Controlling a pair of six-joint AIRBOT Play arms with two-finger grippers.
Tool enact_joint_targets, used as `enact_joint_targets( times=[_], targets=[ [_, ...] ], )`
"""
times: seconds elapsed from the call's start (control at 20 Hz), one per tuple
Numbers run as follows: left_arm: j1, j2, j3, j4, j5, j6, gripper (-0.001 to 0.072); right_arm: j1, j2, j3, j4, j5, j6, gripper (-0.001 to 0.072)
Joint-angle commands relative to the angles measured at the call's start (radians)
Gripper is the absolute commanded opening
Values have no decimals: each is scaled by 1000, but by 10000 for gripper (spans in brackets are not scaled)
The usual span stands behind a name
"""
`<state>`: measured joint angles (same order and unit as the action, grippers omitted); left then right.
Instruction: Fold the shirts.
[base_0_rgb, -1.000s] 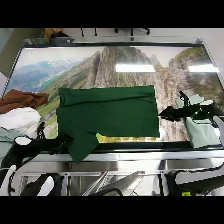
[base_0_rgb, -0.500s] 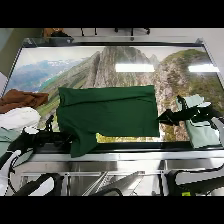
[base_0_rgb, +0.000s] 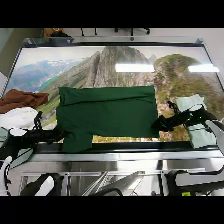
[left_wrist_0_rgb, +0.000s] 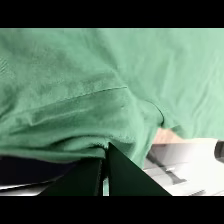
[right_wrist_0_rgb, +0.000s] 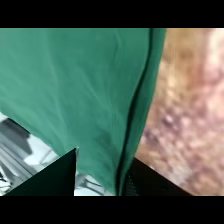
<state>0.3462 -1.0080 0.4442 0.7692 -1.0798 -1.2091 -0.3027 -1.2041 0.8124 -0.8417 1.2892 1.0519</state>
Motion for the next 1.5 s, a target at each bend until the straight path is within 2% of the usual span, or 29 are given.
enact_joint_targets(
  times=[0.0, 0.1, 0.2, 0.3, 0.45, 0.6, 0.7, 0.8, 0.9, 1.1, 1.3, 1.45],
  targets=[
    [32, 51, 1, 0, -29, 15, 23, 11, 63, -34, 16, -3, 3, 191],
    [31, 68, 1, -3, -30, 16, 24, 25, 71, -38, 23, -5, -5, 28],
    [43, 104, 8, 5, -48, 17, 22, 23, 95, -37, 35, 3, -6, 28],
    [81, 175, 29, 56, -95, 0, 21, -15, 150, -37, -29, 3, 45, 27],
    [159, 291, 72, 232, -214, -50, 21, -116, 250, -38, -159, 9, 143, 27],
    [179, 385, 62, 215, -226, -57, 21, -157, 314, -37, -113, 18, 134, 27],
    [148, 415, 64, 172, -216, -57, 21, -156, 340, -37, -27, 20, 82, 27],
    [93, 408, 94, 140, -151, -57, 22, -156, 340, -37, 104, -12, 3, 27],
    [25, 344, 162, 124, -75, -57, 21, -144, 319, -27, 203, -64, -56, 28],
    [-118, 70, 361, 121, 34, -56, 23, -65, 203, 47, 352, -224, -164, 28],
    [-215, -278, 604, 129, 77, -55, 23, 23, 3, 181, 356, -338, -195, 28],
    [-220, -480, 734, 129, 93, -57, 22, 54, -133, 269, 356, -387, -219, 28]
  ],
)
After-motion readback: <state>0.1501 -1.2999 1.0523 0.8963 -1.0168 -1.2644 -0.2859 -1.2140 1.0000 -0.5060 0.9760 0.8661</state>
